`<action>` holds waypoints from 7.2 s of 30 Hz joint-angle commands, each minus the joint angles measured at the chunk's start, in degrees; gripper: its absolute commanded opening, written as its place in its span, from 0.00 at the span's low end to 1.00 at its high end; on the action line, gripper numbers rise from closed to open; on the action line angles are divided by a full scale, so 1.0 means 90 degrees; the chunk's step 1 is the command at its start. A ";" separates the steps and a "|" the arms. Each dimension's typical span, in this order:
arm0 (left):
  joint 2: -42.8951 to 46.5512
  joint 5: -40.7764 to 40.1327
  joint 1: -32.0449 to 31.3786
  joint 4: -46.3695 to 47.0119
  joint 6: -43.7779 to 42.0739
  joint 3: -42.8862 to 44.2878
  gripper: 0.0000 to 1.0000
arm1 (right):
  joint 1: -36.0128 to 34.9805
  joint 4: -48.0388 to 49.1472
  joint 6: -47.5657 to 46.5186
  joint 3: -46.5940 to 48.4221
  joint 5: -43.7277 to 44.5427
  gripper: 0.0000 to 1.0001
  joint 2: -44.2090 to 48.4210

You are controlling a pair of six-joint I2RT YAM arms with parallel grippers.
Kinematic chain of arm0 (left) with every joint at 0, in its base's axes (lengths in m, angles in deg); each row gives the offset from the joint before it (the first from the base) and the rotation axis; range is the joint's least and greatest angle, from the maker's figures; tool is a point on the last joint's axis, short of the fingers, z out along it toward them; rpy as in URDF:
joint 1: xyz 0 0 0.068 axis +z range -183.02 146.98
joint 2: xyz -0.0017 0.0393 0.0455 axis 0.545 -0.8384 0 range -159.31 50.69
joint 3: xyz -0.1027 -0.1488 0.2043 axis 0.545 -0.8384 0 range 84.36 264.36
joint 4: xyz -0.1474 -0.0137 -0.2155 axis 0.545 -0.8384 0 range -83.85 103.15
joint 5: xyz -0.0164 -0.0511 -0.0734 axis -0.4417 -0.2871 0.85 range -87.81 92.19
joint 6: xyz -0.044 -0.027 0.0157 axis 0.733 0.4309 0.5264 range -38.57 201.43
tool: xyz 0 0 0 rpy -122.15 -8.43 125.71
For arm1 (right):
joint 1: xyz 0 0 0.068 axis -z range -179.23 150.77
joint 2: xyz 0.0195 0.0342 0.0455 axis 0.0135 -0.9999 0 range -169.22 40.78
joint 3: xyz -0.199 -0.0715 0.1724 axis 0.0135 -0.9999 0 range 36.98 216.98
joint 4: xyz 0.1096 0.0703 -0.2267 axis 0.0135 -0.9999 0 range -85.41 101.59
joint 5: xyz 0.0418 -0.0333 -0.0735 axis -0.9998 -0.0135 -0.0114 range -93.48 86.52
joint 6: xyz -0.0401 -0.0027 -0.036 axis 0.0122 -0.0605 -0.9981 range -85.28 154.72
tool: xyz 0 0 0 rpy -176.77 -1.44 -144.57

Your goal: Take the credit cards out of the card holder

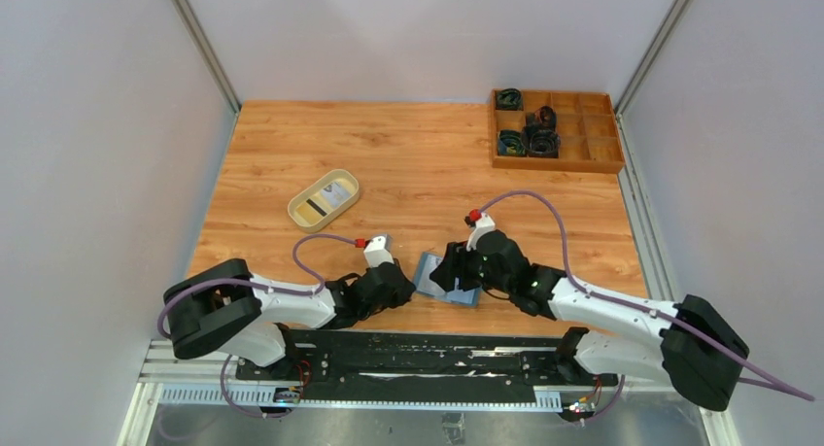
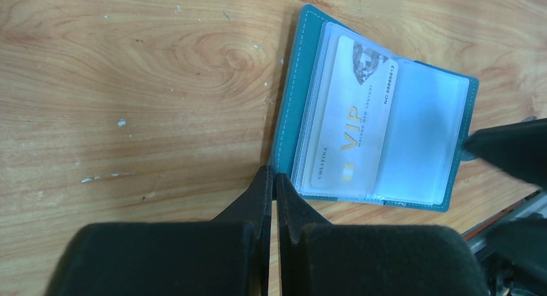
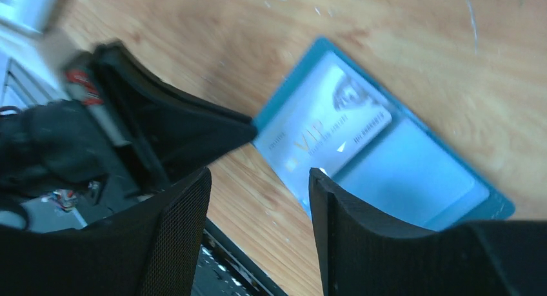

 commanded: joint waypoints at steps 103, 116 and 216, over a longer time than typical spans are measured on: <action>-0.1060 -0.0264 -0.0436 -0.0361 0.0114 0.0038 0.00 | 0.1214 0.8949 0.3733 -0.2177 -0.1884 0.51 -0.4540; -0.1112 -0.0249 -0.0436 -0.0357 0.0139 0.0038 0.00 | 0.1333 0.5496 0.2726 -0.1807 -0.2020 0.50 -0.2648; 0.5367 -0.2034 0.0587 -0.5738 0.1549 -0.1292 0.00 | 0.1910 -0.2415 -0.1247 1.1978 -0.5093 0.00 -0.8869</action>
